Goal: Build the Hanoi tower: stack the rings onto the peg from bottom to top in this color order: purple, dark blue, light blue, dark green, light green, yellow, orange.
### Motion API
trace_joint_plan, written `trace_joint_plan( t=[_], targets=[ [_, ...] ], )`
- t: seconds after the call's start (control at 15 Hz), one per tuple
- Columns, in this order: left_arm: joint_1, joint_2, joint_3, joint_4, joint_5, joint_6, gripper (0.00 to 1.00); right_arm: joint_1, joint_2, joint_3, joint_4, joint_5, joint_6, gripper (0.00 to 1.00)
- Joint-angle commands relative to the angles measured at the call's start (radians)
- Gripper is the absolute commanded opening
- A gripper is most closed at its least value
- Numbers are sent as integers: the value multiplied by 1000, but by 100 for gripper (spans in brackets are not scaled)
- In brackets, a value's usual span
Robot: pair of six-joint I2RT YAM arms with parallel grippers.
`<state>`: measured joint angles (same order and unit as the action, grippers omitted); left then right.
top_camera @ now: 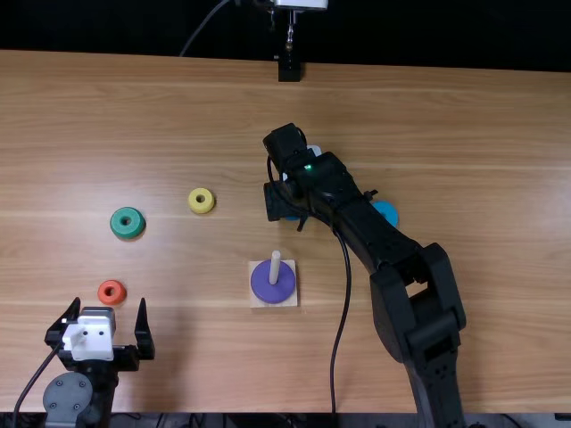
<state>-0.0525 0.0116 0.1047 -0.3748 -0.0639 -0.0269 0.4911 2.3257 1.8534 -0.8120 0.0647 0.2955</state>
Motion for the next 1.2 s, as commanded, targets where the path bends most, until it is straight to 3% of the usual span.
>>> trace_joint_plan(
  t=[0.0, 0.2, 0.47, 0.73, 1.13],
  targets=[
    [6, -12, -105, -80, -6, 1, 100, 12, 23, 27, -5, 9, -5, 7],
    [6, -12, -105, -80, -6, 1, 100, 14, 6, 40, -27, 9, -10, 7],
    [6, -12, -105, -78, -6, 1, 100, 14, -83, 198, -327, 9, -56, 8],
    [6, -12, -105, -80, -6, 1, 100, 17, -161, 331, -489, 5, -58, 8],
    [6, -12, -105, -78, -6, 1, 100, 113, -287, 340, -566, 5, -56, 8]
  ],
)
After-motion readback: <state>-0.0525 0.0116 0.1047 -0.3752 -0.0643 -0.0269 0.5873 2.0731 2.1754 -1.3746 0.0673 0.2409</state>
